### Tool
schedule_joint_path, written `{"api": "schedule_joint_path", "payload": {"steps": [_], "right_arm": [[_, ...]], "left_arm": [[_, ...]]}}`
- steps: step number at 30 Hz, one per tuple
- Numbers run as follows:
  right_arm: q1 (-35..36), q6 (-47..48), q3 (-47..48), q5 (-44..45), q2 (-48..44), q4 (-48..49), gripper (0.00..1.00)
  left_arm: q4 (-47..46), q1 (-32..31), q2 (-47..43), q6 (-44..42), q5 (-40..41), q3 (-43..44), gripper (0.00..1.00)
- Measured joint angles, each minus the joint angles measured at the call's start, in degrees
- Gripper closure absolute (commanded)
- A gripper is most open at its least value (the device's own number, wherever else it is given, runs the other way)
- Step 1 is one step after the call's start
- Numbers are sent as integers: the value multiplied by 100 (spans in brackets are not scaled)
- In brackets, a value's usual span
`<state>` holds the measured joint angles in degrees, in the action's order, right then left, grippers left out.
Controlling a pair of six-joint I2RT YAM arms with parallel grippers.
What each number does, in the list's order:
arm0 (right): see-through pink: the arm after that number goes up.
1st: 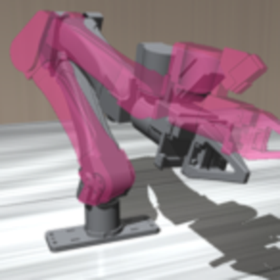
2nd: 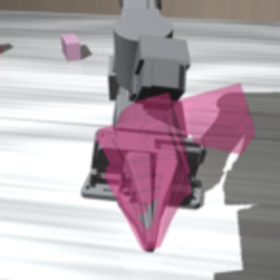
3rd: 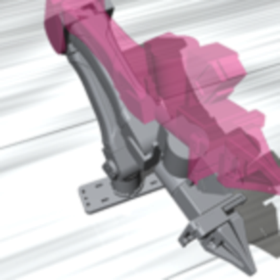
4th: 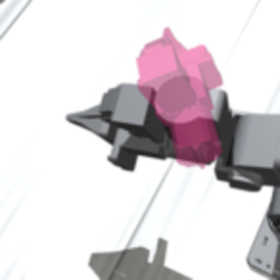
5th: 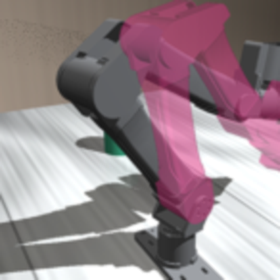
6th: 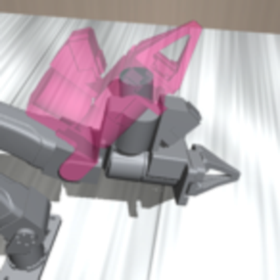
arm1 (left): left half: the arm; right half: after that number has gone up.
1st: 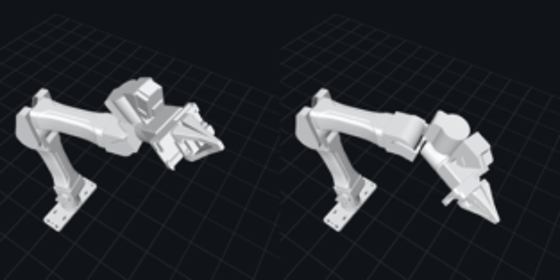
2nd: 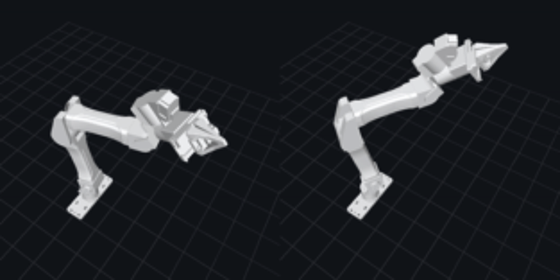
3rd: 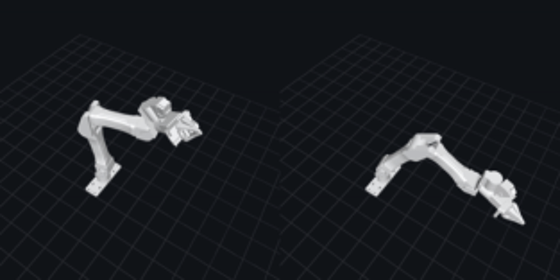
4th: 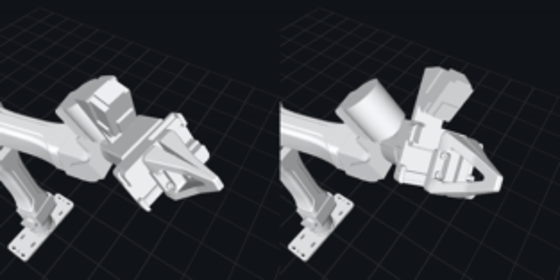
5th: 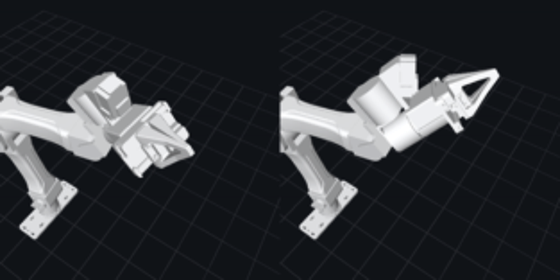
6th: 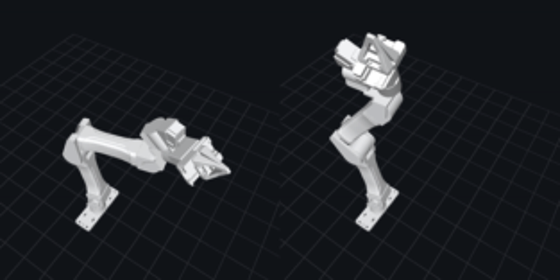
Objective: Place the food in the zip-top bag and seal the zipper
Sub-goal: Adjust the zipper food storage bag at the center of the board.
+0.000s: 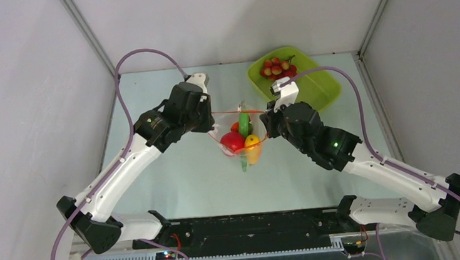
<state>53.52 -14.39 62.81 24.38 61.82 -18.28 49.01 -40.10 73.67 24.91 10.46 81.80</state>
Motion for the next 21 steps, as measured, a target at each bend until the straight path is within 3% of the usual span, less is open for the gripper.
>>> {"api": "schedule_joint_path", "payload": {"steps": [9,11,15,16,17,18,21], "right_arm": [[-109,44,0,-566,24,4,100],[-129,-11,2,-831,188,122,93],[-162,-144,2,-1421,800,444,68],[-177,-181,2,-1554,940,494,51],[-205,-205,0,-1668,1056,533,43],[-227,-240,0,-1794,1147,553,29],[-431,-323,-2,-2072,1189,627,6]], "left_arm": [[-2,83,-11,-105,-129,22,95],[-4,133,-17,-105,-203,-42,95],[-17,177,-20,-103,-365,-168,95],[-33,177,-20,-105,-385,-208,95],[-35,177,-22,-103,-407,-236,95],[-35,177,-24,-103,-422,-262,95],[-39,179,-33,-105,-420,-352,96]]}}
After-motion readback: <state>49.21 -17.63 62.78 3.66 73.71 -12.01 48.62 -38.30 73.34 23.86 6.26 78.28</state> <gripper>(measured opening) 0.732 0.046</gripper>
